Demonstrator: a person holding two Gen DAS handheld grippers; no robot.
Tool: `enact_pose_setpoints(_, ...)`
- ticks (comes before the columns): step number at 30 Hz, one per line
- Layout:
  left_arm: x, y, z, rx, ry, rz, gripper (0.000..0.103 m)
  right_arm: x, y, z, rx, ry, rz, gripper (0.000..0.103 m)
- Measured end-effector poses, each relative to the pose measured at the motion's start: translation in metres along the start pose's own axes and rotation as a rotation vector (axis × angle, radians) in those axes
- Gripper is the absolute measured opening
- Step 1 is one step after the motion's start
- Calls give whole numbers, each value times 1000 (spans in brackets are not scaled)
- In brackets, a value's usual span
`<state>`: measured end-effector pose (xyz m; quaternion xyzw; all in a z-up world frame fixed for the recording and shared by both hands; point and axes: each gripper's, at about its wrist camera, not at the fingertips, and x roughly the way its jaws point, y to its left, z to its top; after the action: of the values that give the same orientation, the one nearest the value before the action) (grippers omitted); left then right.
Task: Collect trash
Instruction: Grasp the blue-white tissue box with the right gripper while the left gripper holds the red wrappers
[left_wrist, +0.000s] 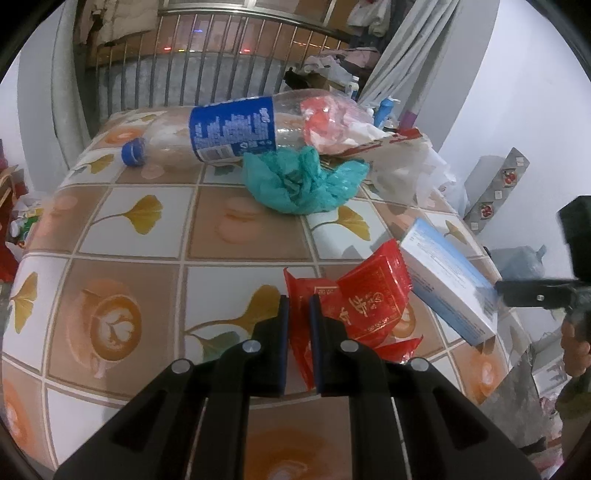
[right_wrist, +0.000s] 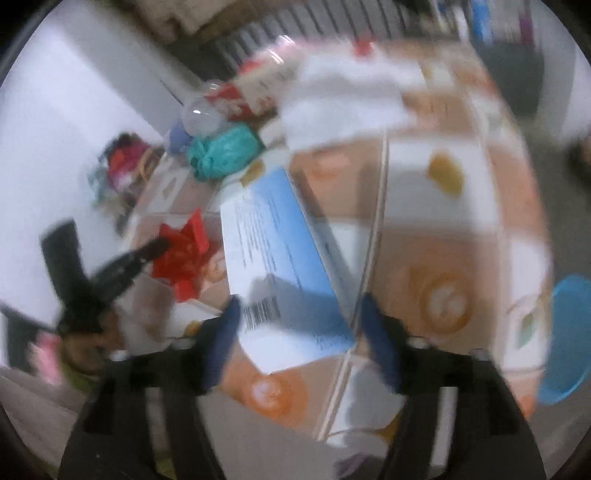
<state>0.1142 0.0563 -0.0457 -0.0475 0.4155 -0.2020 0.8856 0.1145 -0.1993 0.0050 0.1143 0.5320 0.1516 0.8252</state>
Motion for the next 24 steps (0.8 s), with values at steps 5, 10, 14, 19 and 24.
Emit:
enact_pose_setpoints(5,-3,5,-1,-18,-5,3,10,24,38,7,-253,-8,-96,88)
enact_pose_setpoints(10,-5,8,-3,-38,-8,-3,10,58,46,11,-323,57,-153,88)
enact_pose_setpoints(14,-5,10,-3,-46,-12,-17,10,72,33,16,-267,89,-175,83)
enact_pose_setpoints(19,-6,12,-2,-58,-28,-28,9,64,28,15,-218,70,-178,69)
enact_pose_setpoints(24,-10,11,1,-60,-43,-35,8,57,26,15,-186,64,-173,69)
